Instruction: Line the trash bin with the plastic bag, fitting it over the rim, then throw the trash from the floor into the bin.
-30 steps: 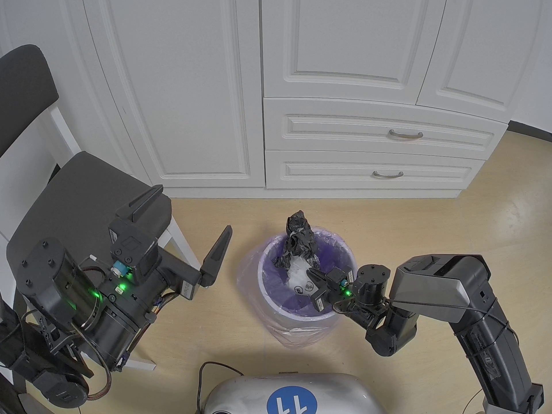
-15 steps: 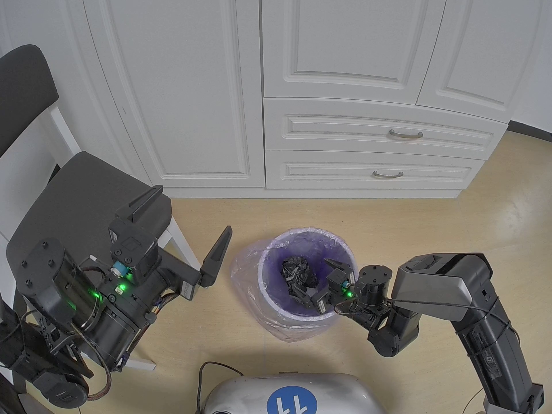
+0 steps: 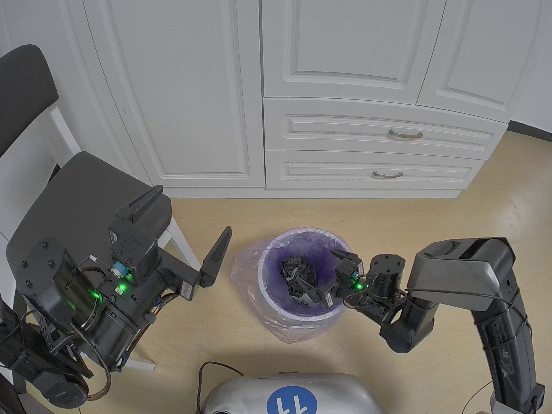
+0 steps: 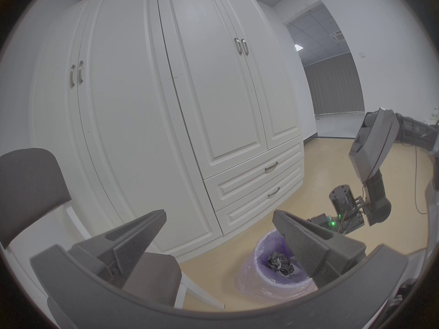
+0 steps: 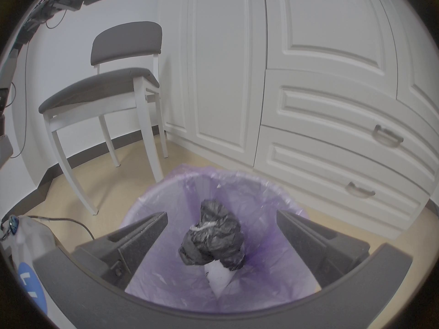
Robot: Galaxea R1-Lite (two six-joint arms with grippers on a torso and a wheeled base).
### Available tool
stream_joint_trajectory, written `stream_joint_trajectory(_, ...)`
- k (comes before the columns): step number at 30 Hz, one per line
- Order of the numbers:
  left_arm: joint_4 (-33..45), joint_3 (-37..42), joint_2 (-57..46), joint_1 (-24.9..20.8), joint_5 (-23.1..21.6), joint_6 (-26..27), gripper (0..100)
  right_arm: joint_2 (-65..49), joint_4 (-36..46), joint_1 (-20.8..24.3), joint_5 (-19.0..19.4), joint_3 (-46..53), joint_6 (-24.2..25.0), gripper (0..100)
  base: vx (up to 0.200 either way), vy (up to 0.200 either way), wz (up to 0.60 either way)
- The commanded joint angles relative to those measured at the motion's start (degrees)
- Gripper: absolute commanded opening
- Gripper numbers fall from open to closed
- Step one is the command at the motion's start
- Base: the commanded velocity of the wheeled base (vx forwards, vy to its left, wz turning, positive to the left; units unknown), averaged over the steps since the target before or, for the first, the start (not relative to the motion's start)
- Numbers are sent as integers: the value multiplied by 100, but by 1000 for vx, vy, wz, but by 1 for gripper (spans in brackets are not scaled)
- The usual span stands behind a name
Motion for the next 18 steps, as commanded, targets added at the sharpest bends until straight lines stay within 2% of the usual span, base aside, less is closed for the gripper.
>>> stream_joint_trajectory(1,14,-4,-221,51,3,25,100,-855,-105,-127,-47,432,-141,100,0,0,0)
stream_joint_trajectory(6,14,-22,-203,209,3,34,100,-1786,-105,-522,-337,1021,-379,100,0,0,0)
stream_joint_trajectory(12,5,40,-186,235,12,43,100,-2454,-105,-1058,-275,1223,-484,100,0,0,0)
stream_joint_trajectory(18,14,-92,-686,859,12,-1,100,-3535,-105,-1366,-258,1680,-449,100,0,0,0)
